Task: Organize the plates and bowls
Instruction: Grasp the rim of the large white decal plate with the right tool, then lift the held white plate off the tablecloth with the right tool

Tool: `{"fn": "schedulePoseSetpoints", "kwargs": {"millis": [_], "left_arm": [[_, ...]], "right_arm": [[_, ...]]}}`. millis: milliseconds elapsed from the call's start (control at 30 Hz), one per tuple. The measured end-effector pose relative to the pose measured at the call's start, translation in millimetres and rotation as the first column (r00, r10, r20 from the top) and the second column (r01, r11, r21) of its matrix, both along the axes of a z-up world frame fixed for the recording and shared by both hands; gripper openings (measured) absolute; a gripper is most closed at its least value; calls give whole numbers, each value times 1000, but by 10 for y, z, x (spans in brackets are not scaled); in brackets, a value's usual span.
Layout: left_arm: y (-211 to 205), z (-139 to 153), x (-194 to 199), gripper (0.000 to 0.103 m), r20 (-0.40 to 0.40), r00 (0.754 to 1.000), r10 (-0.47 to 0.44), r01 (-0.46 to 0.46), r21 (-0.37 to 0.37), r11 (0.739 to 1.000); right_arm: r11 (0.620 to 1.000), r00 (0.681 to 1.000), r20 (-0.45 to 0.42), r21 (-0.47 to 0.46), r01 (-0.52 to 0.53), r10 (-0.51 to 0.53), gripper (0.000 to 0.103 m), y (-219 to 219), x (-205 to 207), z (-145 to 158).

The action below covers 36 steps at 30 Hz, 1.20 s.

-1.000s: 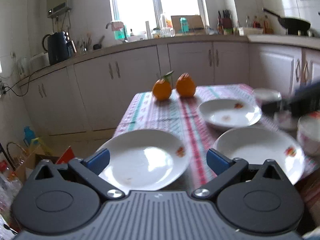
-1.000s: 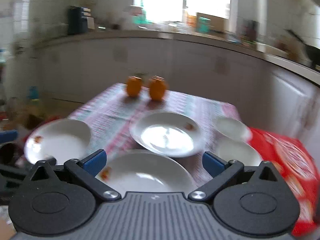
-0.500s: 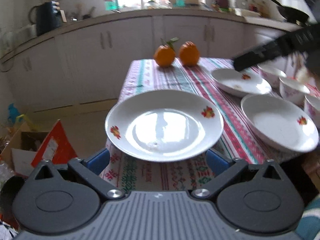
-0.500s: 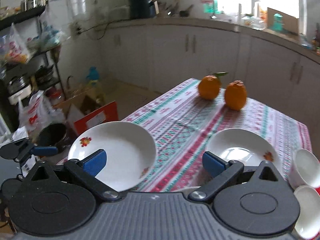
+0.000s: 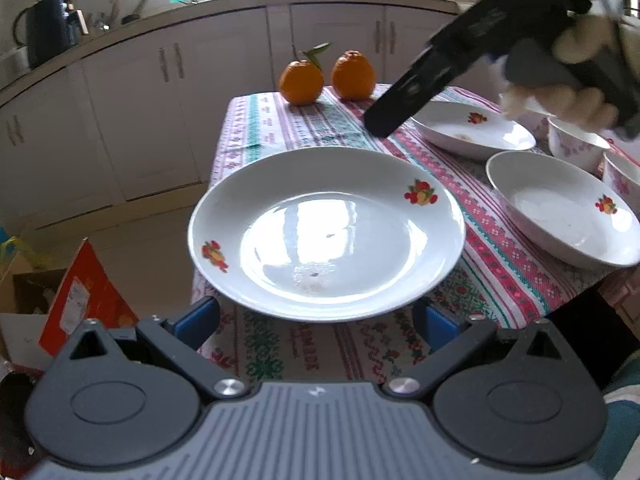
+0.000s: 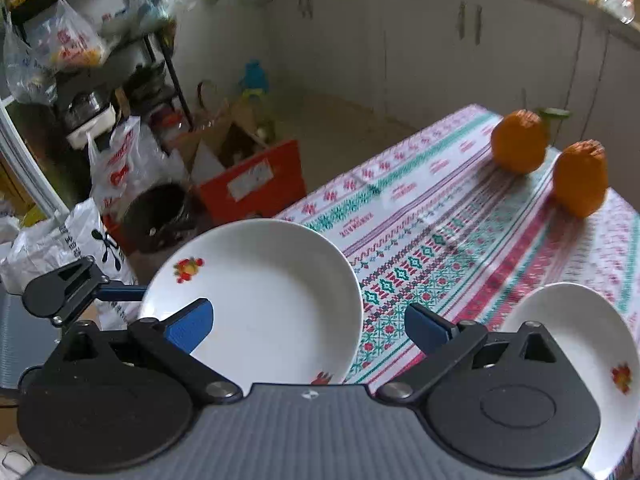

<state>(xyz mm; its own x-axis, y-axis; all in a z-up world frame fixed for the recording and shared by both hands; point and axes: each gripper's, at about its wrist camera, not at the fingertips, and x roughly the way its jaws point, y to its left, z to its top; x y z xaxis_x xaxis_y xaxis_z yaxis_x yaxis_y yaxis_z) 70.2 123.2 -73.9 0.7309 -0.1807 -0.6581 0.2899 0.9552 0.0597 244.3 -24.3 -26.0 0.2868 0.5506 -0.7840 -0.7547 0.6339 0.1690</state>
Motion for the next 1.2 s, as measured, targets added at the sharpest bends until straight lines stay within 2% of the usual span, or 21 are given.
{"fn": "schedulePoseSetpoints", "kwargs": {"millis": [267, 600, 833, 1200], "left_arm": [[53, -55, 112, 102, -21, 999, -32, 32, -18, 999], [88, -55, 139, 102, -27, 997, -73, 72, -34, 997], [107, -45, 164, 102, -33, 995, -97, 96, -31, 995], [51, 12, 356, 101, -29, 991, -134, 133, -14, 991]], "right_arm": [[998, 994, -100, -28, -54, 51, 83, 174, 346, -255], [996, 977, -195, 28, -80, 84, 62, 239, 557, -397], [996, 970, -226, 55, -76, 87, 62, 228, 602, -424], [998, 980, -197, 64, -25, 37, 63, 102, 677, -334]]}}
